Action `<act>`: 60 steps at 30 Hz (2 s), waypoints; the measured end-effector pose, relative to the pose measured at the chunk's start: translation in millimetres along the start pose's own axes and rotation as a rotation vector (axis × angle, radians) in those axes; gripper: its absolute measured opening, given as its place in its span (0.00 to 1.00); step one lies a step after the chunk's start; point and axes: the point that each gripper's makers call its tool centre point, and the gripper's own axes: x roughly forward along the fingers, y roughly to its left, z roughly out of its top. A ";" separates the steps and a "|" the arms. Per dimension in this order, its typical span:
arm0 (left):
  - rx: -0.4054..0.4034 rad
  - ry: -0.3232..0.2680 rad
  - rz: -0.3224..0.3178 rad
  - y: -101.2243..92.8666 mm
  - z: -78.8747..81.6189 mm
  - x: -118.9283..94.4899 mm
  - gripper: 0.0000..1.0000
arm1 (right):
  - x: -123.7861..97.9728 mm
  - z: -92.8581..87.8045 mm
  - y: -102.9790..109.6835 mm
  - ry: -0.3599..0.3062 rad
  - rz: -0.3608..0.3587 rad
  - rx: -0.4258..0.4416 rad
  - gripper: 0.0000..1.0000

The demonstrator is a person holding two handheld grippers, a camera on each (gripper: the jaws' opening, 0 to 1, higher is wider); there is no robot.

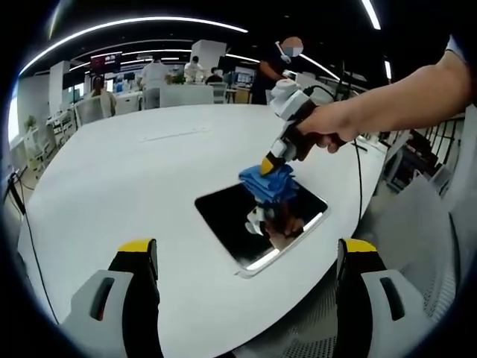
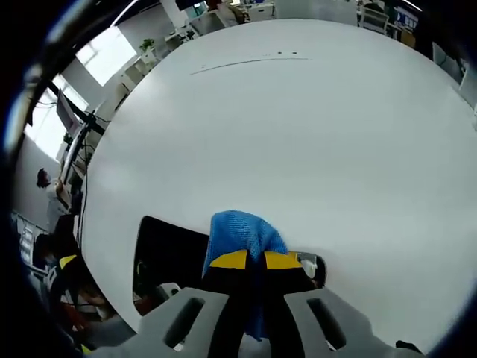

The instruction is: Wipe the mirror surface with the cleaning cloth until all visible marks leave the cleaned area.

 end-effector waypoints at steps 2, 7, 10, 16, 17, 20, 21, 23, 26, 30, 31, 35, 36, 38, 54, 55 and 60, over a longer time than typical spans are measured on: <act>0.001 -0.002 0.004 0.5 0.6 0.1 0.99 | -0.1 0.0 -2.0 0.000 -0.006 0.004 0.00; 0.001 -0.003 0.000 -1.7 1.2 -0.3 0.99 | 0.0 -0.2 -4.3 -0.002 -0.016 0.016 0.00; 0.002 -0.004 0.001 -1.2 0.8 -0.2 0.99 | -2.1 -1.7 -3.1 -0.007 -0.019 0.027 0.00; 0.003 -0.007 0.006 -0.1 2.2 -1.0 0.99 | -3.3 -6.8 -3.2 -0.013 -0.014 0.068 0.00; 0.002 -0.009 0.007 0.0 2.5 -1.1 0.99 | -2.2 -6.9 -3.5 -0.013 -0.014 0.067 0.00; 0.005 -0.011 0.009 -0.4 2.5 -0.5 0.99 | -1.6 -9.7 -4.0 -0.010 -0.016 0.069 0.00; 0.006 -0.008 0.008 -1.0 2.1 -0.3 0.99 | -3.0 -11.5 -3.3 -0.010 -0.016 0.073 0.00; 0.005 -0.006 0.001 -4.6 3.2 -1.2 0.99 | -4.1 -15.2 -2.5 -0.009 -0.017 0.078 0.00; 0.004 0.009 -0.003 -5.7 -0.1 -0.4 0.99 | -5.4 -19.6 -1.4 -0.010 -0.020 0.078 0.00; 0.008 -0.007 0.003 -4.7 3.6 -2.0 0.99 | -7.3 -25.3 -0.8 -0.012 -0.020 0.087 0.00; 0.010 -0.010 0.006 -4.2 4.2 -2.4 0.99 | -7.3 -26.1 -0.7 -0.014 -0.020 0.089 0.00; 0.006 -0.021 0.014 -1.7 4.8 -3.2 0.99 | -9.2 -32.8 1.7 -0.017 -0.034 0.063 0.00; 0.006 -0.025 0.020 -0.1 4.6 -3.2 0.99 | -11.5 -36.4 3.2 -0.019 -0.034 0.062 0.00; 0.005 -0.031 0.024 0.6 5.4 -3.8 0.99 | -14.1 -40.5 3.8 -0.023 -0.032 0.067 0.00; -0.006 -0.029 0.036 3.2 1.3 -2.1 0.99 | -24.2 -74.3 12.5 -0.019 0.004 0.073 0.00; -0.006 -0.029 0.038 4.1 0.9 -2.4 0.99 | -24.7 -75.7 12.7 -0.018 0.003 0.074 0.00; -0.014 -0.028 0.054 8.3 0.0 -3.1 0.99 | -24.8 -81.7 13.7 -0.020 0.010 0.080 0.00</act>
